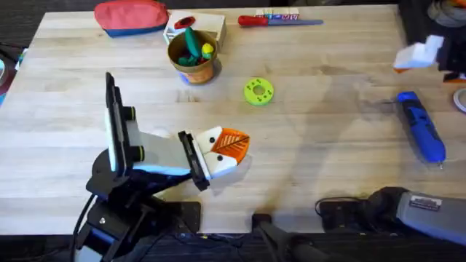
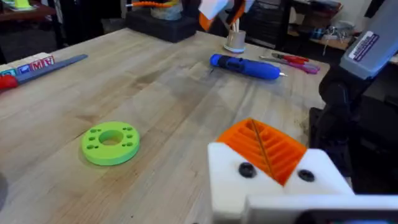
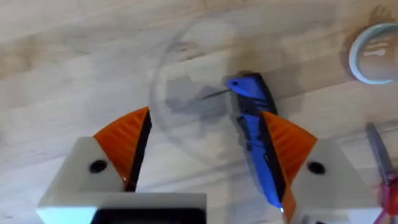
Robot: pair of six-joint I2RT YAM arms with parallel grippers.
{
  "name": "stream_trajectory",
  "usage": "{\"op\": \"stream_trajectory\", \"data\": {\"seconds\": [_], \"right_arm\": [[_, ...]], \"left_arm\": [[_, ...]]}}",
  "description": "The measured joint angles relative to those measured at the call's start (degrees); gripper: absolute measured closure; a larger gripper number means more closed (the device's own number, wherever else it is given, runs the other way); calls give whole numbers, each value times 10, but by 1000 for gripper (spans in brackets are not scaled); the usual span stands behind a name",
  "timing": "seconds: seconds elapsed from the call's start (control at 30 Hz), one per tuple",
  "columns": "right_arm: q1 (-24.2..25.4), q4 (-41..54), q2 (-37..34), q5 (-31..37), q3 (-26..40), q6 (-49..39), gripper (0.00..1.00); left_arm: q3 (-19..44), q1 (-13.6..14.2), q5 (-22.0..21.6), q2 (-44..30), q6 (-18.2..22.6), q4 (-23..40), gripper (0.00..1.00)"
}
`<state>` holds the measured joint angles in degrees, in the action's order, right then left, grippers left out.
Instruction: Pick up the gripper from the table and insert it into the empty holder that is missing its gripper. Then pick up a screw, insert it into the mounting hole, and use the screwdriver to tighten it. Finally, clean up the table by picking up the vegetable and placing it into the bucket.
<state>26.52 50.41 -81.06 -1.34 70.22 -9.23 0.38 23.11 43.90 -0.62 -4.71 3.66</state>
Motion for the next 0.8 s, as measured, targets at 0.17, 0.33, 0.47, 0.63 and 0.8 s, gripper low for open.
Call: {"op": "stream_trajectory", "data": {"seconds": [0.17, 0.33, 0.47, 0.63, 0.8], "right_arm": [[60, 19, -18, 0, 0, -136, 7], [93, 19, -69, 0, 0, -308, 10], [97, 18, -117, 1, 0, -358, 9], [101, 10, -169, 5, 0, -389, 9], [114, 9, -205, 24, 0, -399, 9]], "left_arm": [[0, 0, 0, 0, 0, 0, 994], [0, 0, 0, 0, 0, 0, 994], [0, 0, 0, 0, 0, 0, 994], [0, 0, 0, 0, 0, 0, 994], [0, 0, 0, 0, 0, 0, 994]]}}
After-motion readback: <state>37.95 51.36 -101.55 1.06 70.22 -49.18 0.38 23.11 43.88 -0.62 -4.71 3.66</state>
